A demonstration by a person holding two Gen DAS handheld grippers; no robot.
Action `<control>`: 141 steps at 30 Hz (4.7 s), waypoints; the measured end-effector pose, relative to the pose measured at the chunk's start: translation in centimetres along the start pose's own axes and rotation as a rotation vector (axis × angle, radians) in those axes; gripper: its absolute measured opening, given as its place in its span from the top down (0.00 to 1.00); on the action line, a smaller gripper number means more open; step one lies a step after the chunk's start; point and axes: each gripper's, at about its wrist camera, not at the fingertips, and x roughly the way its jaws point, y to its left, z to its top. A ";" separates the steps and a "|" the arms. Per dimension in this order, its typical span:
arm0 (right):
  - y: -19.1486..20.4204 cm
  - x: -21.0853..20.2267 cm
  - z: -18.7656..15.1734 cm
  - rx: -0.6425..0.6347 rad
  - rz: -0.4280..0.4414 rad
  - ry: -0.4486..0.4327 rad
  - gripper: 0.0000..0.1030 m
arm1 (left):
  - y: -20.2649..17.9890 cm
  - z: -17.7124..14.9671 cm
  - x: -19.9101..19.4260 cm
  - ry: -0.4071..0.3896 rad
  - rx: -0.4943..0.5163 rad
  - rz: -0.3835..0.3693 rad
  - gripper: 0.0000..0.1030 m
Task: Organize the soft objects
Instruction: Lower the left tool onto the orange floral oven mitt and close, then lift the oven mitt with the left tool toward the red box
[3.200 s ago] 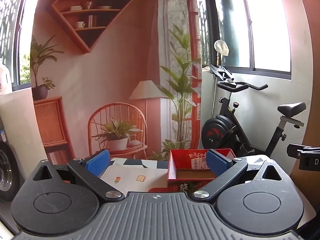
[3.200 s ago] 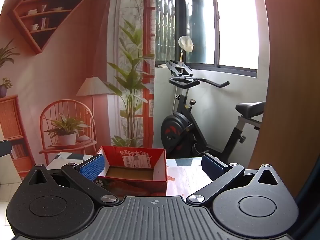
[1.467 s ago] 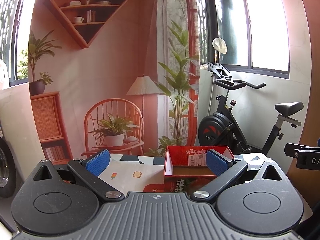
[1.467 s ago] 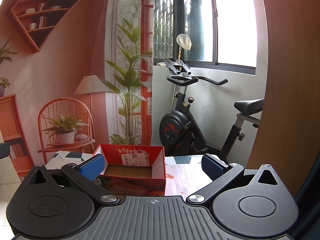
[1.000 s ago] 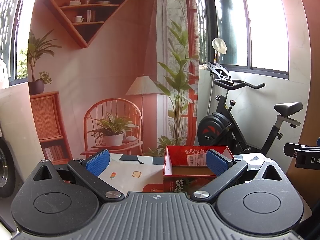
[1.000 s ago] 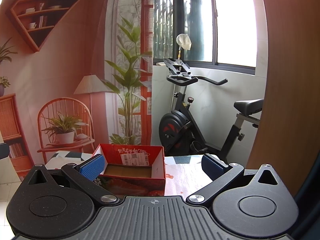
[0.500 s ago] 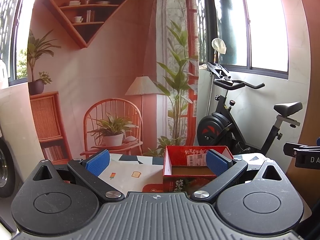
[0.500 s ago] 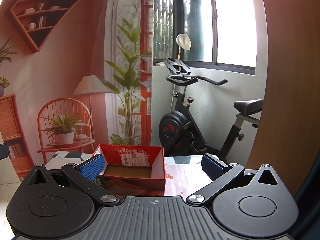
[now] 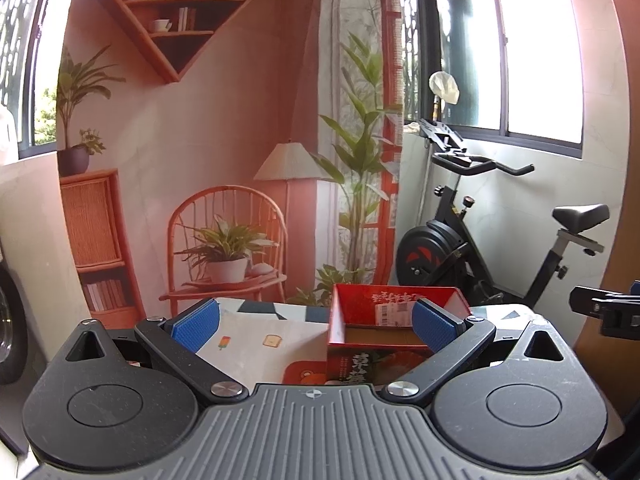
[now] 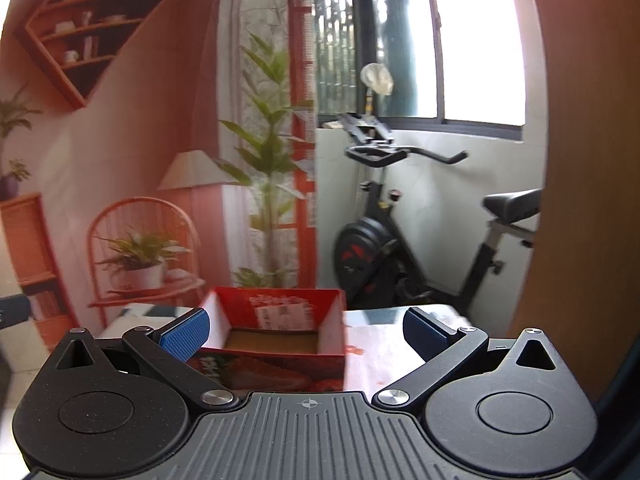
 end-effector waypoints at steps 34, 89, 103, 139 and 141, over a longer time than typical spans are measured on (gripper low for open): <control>2.7 15.2 -17.3 0.064 0.028 0.357 0.00 | 3.1 -13.8 15.4 0.285 -0.086 -0.029 0.02; -2.4 16.9 -20.2 0.271 0.127 0.365 0.92 | 2.8 -17.4 18.6 0.492 -0.319 -0.281 0.45; -2.4 17.0 -20.3 0.246 0.148 0.354 0.91 | 1.3 -18.2 22.4 0.496 -0.374 -0.398 0.43; -2.4 11.5 -16.7 0.246 0.222 0.108 0.93 | 0.0 -14.9 14.9 0.260 -0.173 -0.391 0.85; -2.3 11.0 -16.0 0.229 0.227 0.079 0.93 | -0.2 -14.2 14.3 0.219 -0.158 -0.391 0.85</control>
